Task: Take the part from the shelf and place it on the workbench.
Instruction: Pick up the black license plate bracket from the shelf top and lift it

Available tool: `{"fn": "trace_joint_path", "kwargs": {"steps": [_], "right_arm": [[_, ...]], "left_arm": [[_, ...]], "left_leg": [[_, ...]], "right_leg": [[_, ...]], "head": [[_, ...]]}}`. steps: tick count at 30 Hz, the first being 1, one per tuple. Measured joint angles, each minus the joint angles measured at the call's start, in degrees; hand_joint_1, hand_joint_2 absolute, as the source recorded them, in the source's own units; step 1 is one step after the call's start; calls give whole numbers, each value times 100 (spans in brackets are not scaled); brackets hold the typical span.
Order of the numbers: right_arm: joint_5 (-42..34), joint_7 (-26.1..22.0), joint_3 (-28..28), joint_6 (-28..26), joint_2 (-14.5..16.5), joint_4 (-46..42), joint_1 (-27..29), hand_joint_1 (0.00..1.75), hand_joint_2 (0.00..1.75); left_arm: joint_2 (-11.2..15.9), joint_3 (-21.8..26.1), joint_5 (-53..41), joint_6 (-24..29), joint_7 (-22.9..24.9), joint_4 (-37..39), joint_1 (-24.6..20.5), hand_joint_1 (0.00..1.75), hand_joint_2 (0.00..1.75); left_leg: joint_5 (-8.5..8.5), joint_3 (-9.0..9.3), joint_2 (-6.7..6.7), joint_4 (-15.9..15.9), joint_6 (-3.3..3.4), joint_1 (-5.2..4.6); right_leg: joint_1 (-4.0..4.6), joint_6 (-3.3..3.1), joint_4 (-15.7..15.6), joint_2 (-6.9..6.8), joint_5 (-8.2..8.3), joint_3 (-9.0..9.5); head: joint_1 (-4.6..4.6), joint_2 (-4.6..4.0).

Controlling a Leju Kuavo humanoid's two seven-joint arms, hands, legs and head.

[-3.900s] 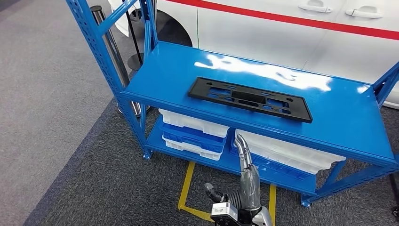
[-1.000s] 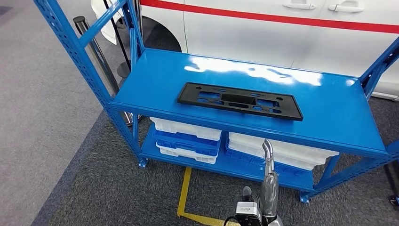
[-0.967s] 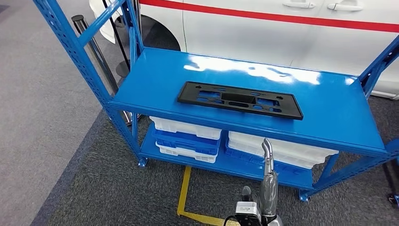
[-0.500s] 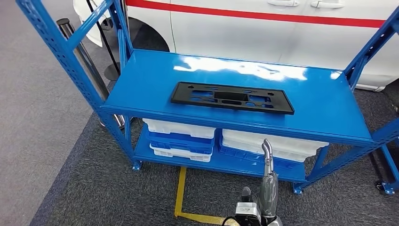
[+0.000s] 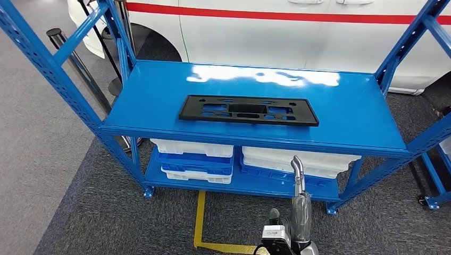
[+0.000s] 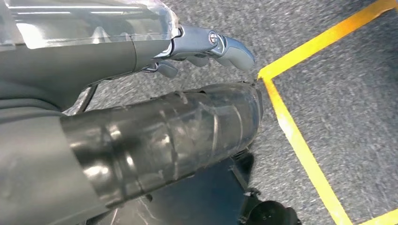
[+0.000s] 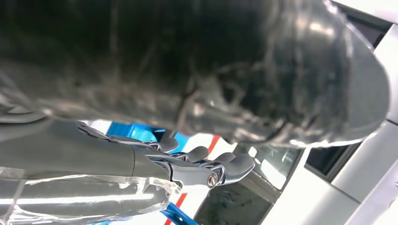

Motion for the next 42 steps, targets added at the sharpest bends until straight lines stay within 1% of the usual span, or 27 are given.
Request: {"fn": "trace_joint_path", "kwargs": {"steps": [2,4,6,9,10,11,12,13,15,16,18,20,21,22,24,25,26,27,29,30,31,33,36,38,40,41,42], "right_arm": [[44,4,6,-23,4,16,-14,0,175],[62,5,9,-26,4,24,-19,0,175],[62,13,9,-28,4,28,-34,0,175],[38,60,8,-29,4,57,-47,0,175],[27,78,8,-28,3,70,-46,0,175],[21,90,7,-28,3,82,-46,0,175],[17,100,7,-28,3,90,-47,0,175],[13,105,7,-28,3,95,-50,0,175],[-2,111,7,-26,4,101,-69,0,175],[-10,116,6,-22,4,104,-79,0,175],[-20,127,0,-7,0,105,-93,0,175],[-8,142,-8,13,-5,104,-100,0,175],[7,149,-12,22,-7,103,-112,0,175],[30,156,-16,33,-8,103,-124,0,175],[73,173,-27,55,-13,105,-144,0,175],[99,181,-33,65,-16,107,-146,0,175],[128,190,-41,70,-20,109,-146,0,175],[164,196,-49,74,-23,111,-147,0,175],[245,213,-63,75,-27,115,-148,0,175],[281,221,-70,76,-30,117,-153,0,175],[316,230,-75,77,-33,119,-158,0,175],[377,241,-80,79,-44,120,-171,0,175],[463,259,-85,79,-67,119,-200,0,175],[500,279,-87,78,-89,124,-221,0,175],[521,296,-89,78,-117,139,-226,0,175],[538,301,-90,79,-132,148,-225,0,175],[560,304,-91,80,-146,153,-226,0,175]], "left_arm": [[-1,3,-1,-7,1,2,-6,0,0],[1,5,-1,-9,2,2,-4,0,0],[0,7,0,-21,1,2,-9,0,0],[-1,8,-2,-54,-1,2,-15,0,0],[-1,9,-2,-61,-1,2,-11,0,0],[0,10,-2,-66,-1,2,-8,0,0],[0,10,-2,-69,-1,2,-5,0,0],[-1,11,-2,-72,-1,2,-4,0,0],[-3,11,-2,-72,-3,5,-7,0,0],[-4,12,-2,-72,-5,7,-11,0,0],[-6,13,-5,-74,-13,8,-27,0,0],[-4,13,-15,-76,-22,8,-36,0,0],[-4,14,-21,-78,-27,8,-41,0,0],[-3,15,-27,-78,-32,8,-40,0,0],[-4,21,-33,-79,-40,8,-36,0,0],[-3,25,-34,-81,-41,8,-26,0,0],[-2,31,-35,-84,-42,8,-15,0,0],[-1,39,-35,-87,-42,8,-5,0,0],[1,56,-37,-92,-42,9,1,0,0],[1,64,-38,-93,-43,9,-1,0,0],[2,72,-40,-93,-44,10,-7,0,0],[5,89,-43,-94,-49,10,-18,0,0],[13,109,-51,-94,-52,10,-12,0,0],[13,114,-59,-95,-53,10,-19,0,0],[13,117,-64,-96,-53,10,-23,0,0],[13,119,-68,-97,-53,10,-19,0,0],[13,120,-75,-98,-53,10,-14,0,0]], "left_leg": [[-21,42,-14,-116,54,-18],[-3,62,-9,-148,125,-7],[11,104,-1,-195,191,12],[-19,129,13,-192,237,-1],[-37,144,14,-187,240,-7],[-62,168,13,-181,238,-10],[-91,203,10,-177,233,-12],[-126,251,8,-176,222,-13],[-191,316,7,-178,178,-26],[-214,331,10,-183,149,-31],[-235,346,18,-215,91,-35],[-300,373,27,-190,38,-37],[-386,328,25,-52,16,-38],[-518,201,22,218,-3,-33],[-800,-242,16,987,-31,-21],[-853,-451,16,1291,-43,-16],[-781,-571,16,1394,-49,-13],[-593,-583,16,1277,-47,-10],[-82,-343,13,565,-11,-10],[68,-205,10,226,15,-20],[135,-117,7,8,43,-31],[98,-74,2,-106,89,-57],[109,12,10,-217,176,-9],[93,78,20,-264,227,8],[48,120,24,-265,246,9],[19,150,23,-264,240,12],[-16,193,19,-262,226,19]], "right_leg": [[14,61,6,11,-3,-17],[4,124,24,11,-32,-14],[-6,179,348,-1,-223,-151],[-21,225,1427,-11,-646,-747],[-24,226,1615,-11,-642,-885],[-25,217,1591,-11,-522,-918],[-25,201,1387,-12,-323,-856],[-20,174,995,-15,-62,-695],[15,115,334,-26,202,-384],[37,89,141,-30,232,-297],[59,43,66,-17,175,-267],[22,-14,1,-6,166,-202],[4,-44,-40,-7,163,-154],[-6,-77,-70,-12,154,-108],[14,-127,-79,-19,114,-61],[23,-141,-73,-15,89,-41],[28,-145,-65,-5,60,-15],[31,-141,-55,8,27,20],[34,-117,-38,29,-52,103],[42,-94,-26,35,-88,127],[49,-70,-21,36,-112,135],[55,-20,-29,35,-132,128],[55,59,113,17,-250,90],[27,118,684,4,-507,-198],[-23,170,1378,1,-705,-634],[-50,193,1526,-4,-669,-767],[-78,214,1450,-10,-510,-790]], "head": [[0,0],[1,0],[8,0],[15,0],[14,0],[14,0],[14,0],[14,0],[15,0],[15,0],[15,0],[13,0],[11,0],[9,0],[6,0],[7,0],[6,0],[6,0],[8,0],[8,0],[9,0],[9,0],[16,1],[27,0],[27,0],[27,0],[27,0]]}}
